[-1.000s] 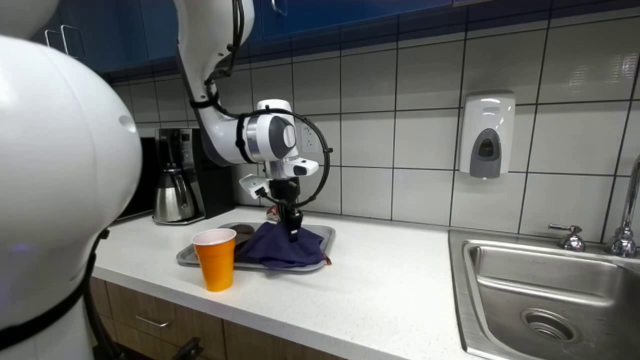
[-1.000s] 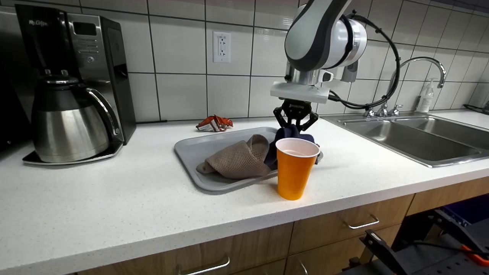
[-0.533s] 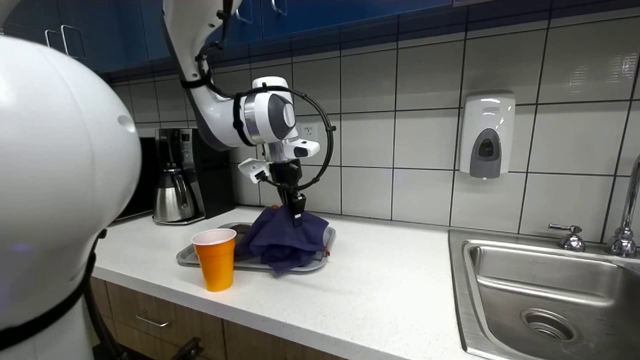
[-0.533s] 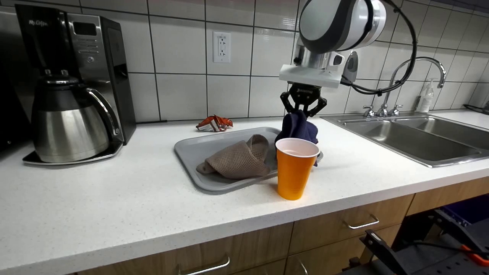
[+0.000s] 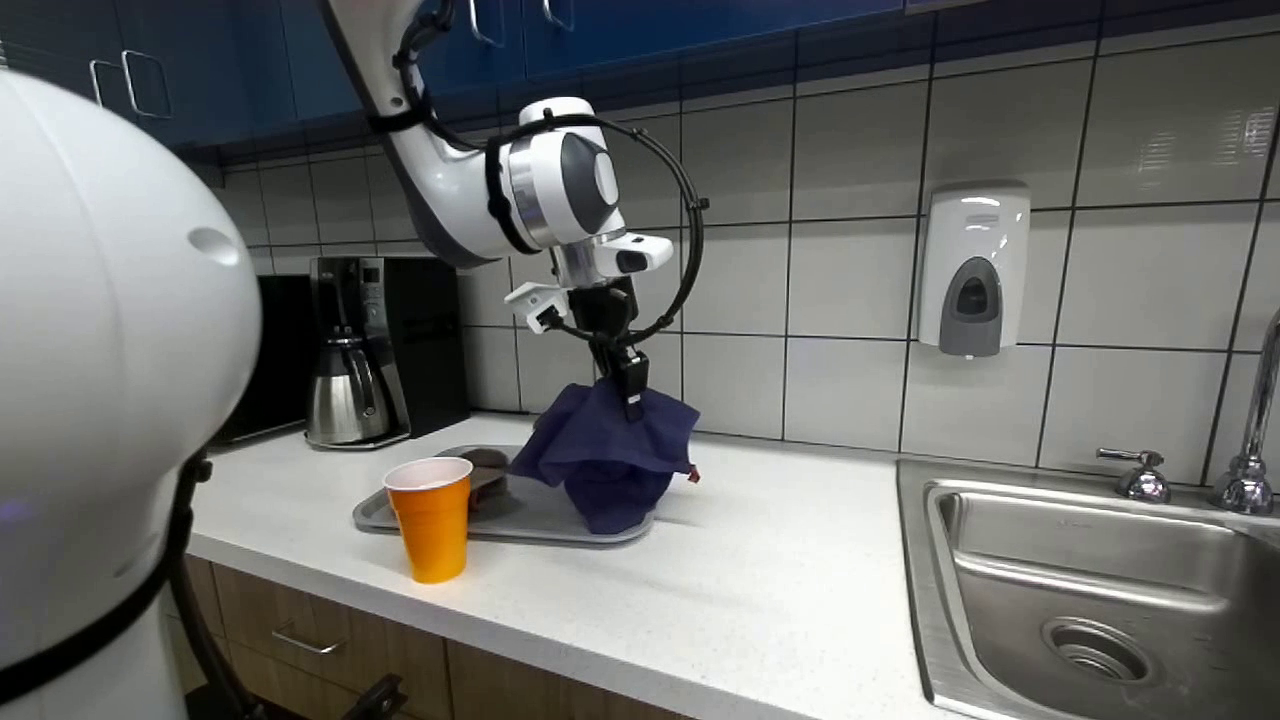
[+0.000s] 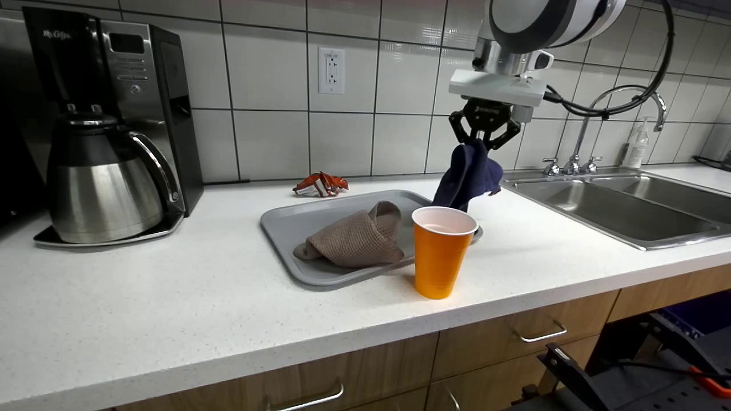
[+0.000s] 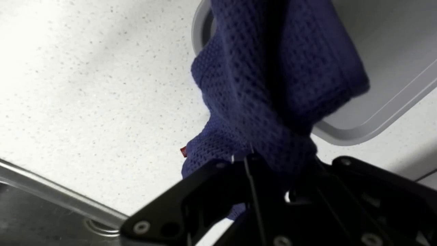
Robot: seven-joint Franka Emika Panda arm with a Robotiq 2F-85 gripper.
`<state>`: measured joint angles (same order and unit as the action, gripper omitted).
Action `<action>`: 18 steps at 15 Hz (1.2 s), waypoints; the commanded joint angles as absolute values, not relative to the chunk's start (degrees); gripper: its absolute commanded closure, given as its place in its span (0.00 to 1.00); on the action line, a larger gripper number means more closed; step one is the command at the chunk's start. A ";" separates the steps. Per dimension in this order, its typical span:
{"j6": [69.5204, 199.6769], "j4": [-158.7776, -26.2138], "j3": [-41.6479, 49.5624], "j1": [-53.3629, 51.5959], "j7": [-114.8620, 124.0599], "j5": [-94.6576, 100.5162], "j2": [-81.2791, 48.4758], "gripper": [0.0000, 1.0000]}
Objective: Remove the blue and brown towels from the tray
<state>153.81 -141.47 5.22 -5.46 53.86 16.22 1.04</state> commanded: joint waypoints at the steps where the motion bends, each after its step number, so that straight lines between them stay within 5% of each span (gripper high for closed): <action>1: 151.51 -143.77 3.70 -1.30 56.99 19.24 6.25 0.97; 18: 147.97 -148.58 3.29 11.75 61.54 25.37 10.88 0.97</action>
<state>149.57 -147.58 4.22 8.93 59.07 22.69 9.67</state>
